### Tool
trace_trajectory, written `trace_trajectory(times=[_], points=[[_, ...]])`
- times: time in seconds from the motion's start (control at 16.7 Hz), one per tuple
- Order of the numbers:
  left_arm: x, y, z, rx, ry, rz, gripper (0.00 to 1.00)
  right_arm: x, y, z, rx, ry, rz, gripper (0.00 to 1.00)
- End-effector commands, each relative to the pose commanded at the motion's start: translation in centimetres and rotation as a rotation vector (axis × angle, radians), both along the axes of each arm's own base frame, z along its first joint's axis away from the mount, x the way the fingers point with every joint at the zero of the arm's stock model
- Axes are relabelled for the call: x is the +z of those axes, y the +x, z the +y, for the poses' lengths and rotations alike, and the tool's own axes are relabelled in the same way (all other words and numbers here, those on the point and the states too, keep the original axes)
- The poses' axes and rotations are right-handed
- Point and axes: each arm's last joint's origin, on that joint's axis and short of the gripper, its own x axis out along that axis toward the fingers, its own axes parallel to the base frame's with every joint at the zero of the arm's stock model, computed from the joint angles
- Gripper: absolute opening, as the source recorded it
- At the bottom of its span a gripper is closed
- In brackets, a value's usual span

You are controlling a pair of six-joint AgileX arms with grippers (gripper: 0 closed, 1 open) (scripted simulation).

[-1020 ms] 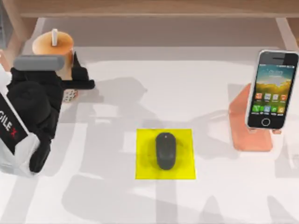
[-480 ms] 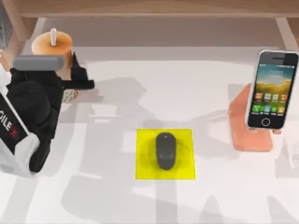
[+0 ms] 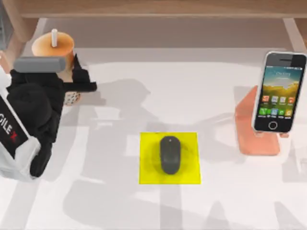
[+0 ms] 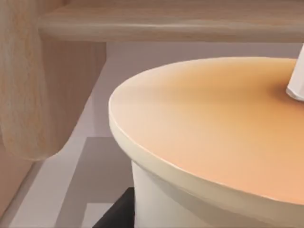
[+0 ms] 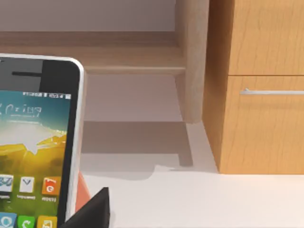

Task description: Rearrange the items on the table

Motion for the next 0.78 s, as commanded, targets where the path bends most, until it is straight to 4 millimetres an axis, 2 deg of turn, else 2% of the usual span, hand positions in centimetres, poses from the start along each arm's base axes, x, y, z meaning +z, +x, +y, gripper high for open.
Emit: trace_trajectory(times=[0.3, 0.54, 0.78], points=[[1.0, 0.0, 0.0, 0.000, 0.000, 0.000, 0.00, 0.0, 0.0, 0.0, 0.000, 0.000, 0.000, 1.00], [0.9, 0.0, 0.0, 0.000, 0.001, -0.001, 0.00, 0.0, 0.0, 0.0, 0.000, 0.000, 0.000, 1.00], [3.9, 0.8, -2.2, -0.053, -0.041, -0.098, 0.00, 0.0, 0.0, 0.0, 0.000, 0.000, 0.000, 1.00]])
